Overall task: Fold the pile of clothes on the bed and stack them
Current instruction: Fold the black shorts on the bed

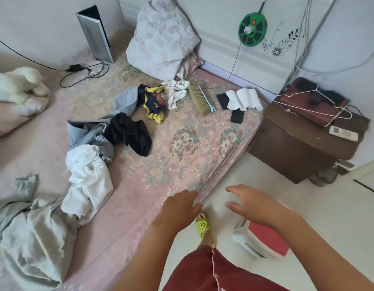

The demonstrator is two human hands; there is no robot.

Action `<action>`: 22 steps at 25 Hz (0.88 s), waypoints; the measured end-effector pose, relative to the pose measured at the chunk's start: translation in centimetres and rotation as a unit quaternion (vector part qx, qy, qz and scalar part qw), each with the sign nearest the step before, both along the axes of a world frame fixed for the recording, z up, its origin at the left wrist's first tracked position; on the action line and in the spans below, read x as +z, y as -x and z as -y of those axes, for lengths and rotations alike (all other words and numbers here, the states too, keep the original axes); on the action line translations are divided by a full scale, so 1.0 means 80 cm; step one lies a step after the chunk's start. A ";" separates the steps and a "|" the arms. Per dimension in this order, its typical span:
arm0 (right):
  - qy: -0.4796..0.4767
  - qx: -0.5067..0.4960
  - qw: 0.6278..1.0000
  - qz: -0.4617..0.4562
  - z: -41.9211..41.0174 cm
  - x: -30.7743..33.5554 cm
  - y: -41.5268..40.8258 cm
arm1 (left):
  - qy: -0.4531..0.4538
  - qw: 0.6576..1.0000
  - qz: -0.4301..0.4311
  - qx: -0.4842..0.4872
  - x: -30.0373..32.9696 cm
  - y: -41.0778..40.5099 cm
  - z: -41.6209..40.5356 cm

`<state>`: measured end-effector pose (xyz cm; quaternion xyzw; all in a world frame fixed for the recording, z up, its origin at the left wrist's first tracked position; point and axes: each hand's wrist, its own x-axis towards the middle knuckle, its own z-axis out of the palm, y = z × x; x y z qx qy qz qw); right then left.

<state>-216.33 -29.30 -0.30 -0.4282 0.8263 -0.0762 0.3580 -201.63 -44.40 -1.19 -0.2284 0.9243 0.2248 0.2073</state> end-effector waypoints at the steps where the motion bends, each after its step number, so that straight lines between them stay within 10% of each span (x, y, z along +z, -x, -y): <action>1: 0.000 0.005 1.000 -0.001 0.025 0.000 0.024 | 0.001 1.000 -0.007 0.008 -0.004 0.018 0.019; 22: -0.040 0.348 0.937 -0.008 0.368 -0.005 0.280 | 0.030 0.919 0.004 0.394 -0.046 0.188 0.205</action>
